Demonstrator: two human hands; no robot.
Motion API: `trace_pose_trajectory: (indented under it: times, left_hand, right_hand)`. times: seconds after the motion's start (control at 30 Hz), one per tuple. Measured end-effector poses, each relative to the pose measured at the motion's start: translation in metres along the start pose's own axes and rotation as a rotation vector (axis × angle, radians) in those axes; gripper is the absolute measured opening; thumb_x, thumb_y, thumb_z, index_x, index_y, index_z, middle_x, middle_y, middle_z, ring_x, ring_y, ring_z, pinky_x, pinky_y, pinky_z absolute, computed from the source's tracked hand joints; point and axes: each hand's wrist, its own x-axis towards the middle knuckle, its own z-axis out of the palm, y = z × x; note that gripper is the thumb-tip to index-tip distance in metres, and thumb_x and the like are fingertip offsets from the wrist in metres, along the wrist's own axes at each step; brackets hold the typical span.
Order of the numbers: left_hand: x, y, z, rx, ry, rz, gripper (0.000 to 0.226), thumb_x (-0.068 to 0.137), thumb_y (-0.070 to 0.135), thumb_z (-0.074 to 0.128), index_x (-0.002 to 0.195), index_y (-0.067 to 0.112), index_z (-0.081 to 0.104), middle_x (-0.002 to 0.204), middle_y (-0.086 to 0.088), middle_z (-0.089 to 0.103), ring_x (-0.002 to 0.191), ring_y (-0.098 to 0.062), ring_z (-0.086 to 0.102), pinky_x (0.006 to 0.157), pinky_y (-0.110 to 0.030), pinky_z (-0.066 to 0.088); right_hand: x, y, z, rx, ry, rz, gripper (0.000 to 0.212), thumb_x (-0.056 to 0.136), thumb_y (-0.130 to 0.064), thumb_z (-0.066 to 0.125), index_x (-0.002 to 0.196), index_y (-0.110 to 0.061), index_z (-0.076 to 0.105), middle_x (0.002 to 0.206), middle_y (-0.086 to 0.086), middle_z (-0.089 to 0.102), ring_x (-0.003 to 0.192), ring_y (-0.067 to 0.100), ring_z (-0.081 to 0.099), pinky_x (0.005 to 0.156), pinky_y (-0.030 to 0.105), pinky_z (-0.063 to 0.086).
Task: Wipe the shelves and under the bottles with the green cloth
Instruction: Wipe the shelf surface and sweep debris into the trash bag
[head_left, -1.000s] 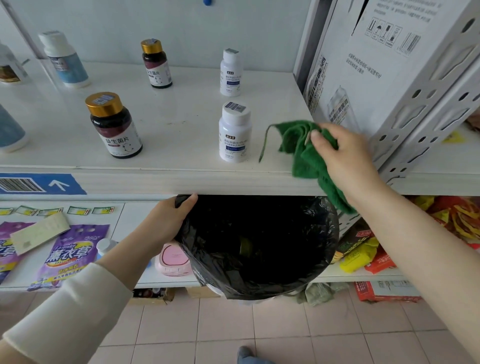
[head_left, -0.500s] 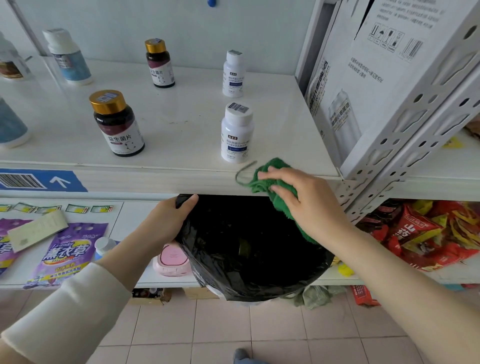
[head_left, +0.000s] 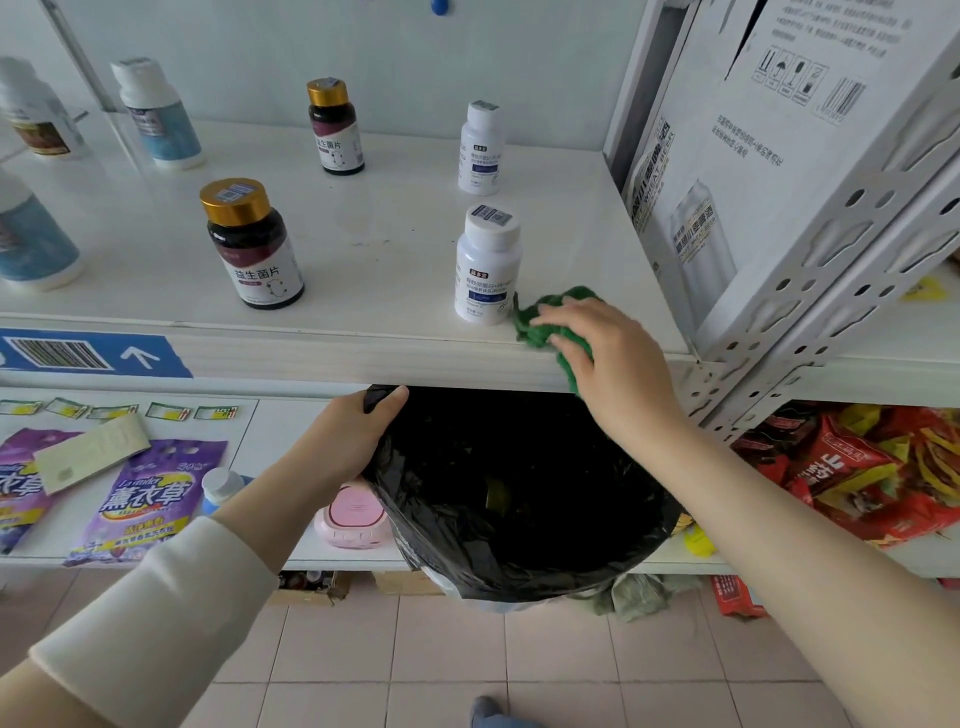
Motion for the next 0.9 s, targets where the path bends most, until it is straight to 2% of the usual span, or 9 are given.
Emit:
trace_pose_trajectory:
  times: [0.13, 0.2, 0.27, 0.43, 0.53, 0.67, 0.73, 0.8, 0.9]
  left_hand:
    - [0.001, -0.002, 0.000, 0.009, 0.002, 0.002, 0.027, 0.092, 0.040, 0.047, 0.074, 0.024, 0.060, 0.075, 0.002, 0.061, 0.074, -0.020, 0.057, 0.073, -0.032, 0.047]
    - [0.002, -0.003, 0.000, 0.014, -0.006, -0.006, 0.026, 0.091, 0.042, 0.047, 0.076, 0.025, 0.060, 0.077, 0.002, 0.062, 0.076, -0.021, 0.058, 0.073, -0.032, 0.048]
    - [0.001, -0.002, -0.001, 0.013, -0.009, -0.008, 0.026, 0.091, 0.042, 0.047, 0.076, 0.025, 0.060, 0.077, 0.001, 0.062, 0.076, -0.021, 0.058, 0.069, -0.030, 0.047]
    - [0.000, -0.001, 0.001, 0.006, -0.003, -0.008, 0.026, 0.092, 0.041, 0.047, 0.074, 0.026, 0.059, 0.076, 0.004, 0.061, 0.075, -0.019, 0.057, 0.075, -0.033, 0.048]
    - [0.000, -0.003, 0.000, 0.017, -0.002, -0.009, 0.027, 0.092, 0.041, 0.047, 0.073, 0.026, 0.059, 0.075, 0.003, 0.061, 0.074, -0.020, 0.057, 0.077, -0.034, 0.047]
    - [-0.001, -0.005, -0.001, 0.034, -0.006, -0.012, 0.028, 0.090, 0.045, 0.047, 0.074, 0.026, 0.060, 0.074, 0.003, 0.061, 0.076, -0.022, 0.058, 0.082, -0.037, 0.049]
    - [-0.002, -0.005, -0.001, 0.026, 0.002, -0.012, 0.028, 0.091, 0.043, 0.047, 0.073, 0.024, 0.060, 0.071, 0.002, 0.060, 0.071, -0.020, 0.057, 0.078, -0.035, 0.048]
    - [-0.005, -0.003, -0.002, 0.027, 0.009, -0.013, 0.030, 0.092, 0.041, 0.047, 0.071, 0.022, 0.059, 0.069, 0.002, 0.059, 0.067, -0.017, 0.055, 0.070, -0.031, 0.046]
    - [-0.011, -0.005, -0.008, 0.021, 0.016, -0.035, 0.029, 0.092, 0.039, 0.047, 0.077, 0.017, 0.059, 0.069, 0.000, 0.058, 0.063, -0.015, 0.055, 0.062, -0.028, 0.044]
  right_hand:
    - [-0.018, -0.014, -0.017, 0.107, -0.145, -0.069, 0.023, 0.086, -0.008, 0.057, 0.105, -0.014, 0.067, 0.116, 0.001, 0.066, 0.106, 0.006, 0.061, 0.098, 0.013, 0.035]
    - [-0.019, -0.015, -0.031, 0.194, -0.208, -0.024, 0.025, 0.089, -0.011, 0.053, 0.111, -0.015, 0.064, 0.113, -0.007, 0.062, 0.073, -0.019, 0.058, 0.075, -0.003, 0.037]
    - [-0.012, -0.009, -0.041, 0.238, -0.081, 0.082, 0.027, 0.092, -0.015, 0.049, 0.117, -0.017, 0.060, 0.109, -0.013, 0.057, 0.059, -0.016, 0.053, 0.063, -0.006, 0.034]
    - [0.012, 0.018, -0.026, 0.034, 0.097, 0.221, 0.029, 0.094, -0.014, 0.045, 0.120, -0.012, 0.058, 0.117, 0.004, 0.062, 0.101, 0.018, 0.058, 0.071, 0.007, 0.028]
    - [0.003, 0.012, -0.011, -0.028, 0.076, 0.215, 0.029, 0.094, -0.016, 0.045, 0.120, -0.014, 0.058, 0.117, 0.006, 0.065, 0.091, 0.013, 0.056, 0.071, 0.010, 0.030]
    - [-0.024, -0.026, 0.006, 0.114, 0.004, 0.010, 0.026, 0.089, -0.011, 0.053, 0.113, -0.014, 0.063, 0.123, 0.003, 0.063, 0.114, 0.017, 0.058, 0.100, 0.026, 0.040]
    - [-0.031, -0.039, 0.006, 0.203, -0.077, -0.030, 0.026, 0.089, -0.011, 0.054, 0.113, -0.014, 0.063, 0.121, -0.002, 0.064, 0.102, 0.003, 0.062, 0.090, 0.011, 0.043]
    - [-0.034, -0.048, -0.001, 0.285, -0.170, -0.009, 0.026, 0.091, -0.012, 0.052, 0.114, -0.014, 0.062, 0.087, -0.026, 0.070, 0.058, -0.013, 0.058, 0.061, -0.001, 0.039]
    - [-0.038, -0.052, -0.004, 0.339, -0.242, 0.035, 0.024, 0.093, -0.017, 0.048, 0.114, -0.016, 0.060, 0.042, -0.038, 0.048, 0.034, 0.001, 0.045, 0.038, 0.007, 0.030]
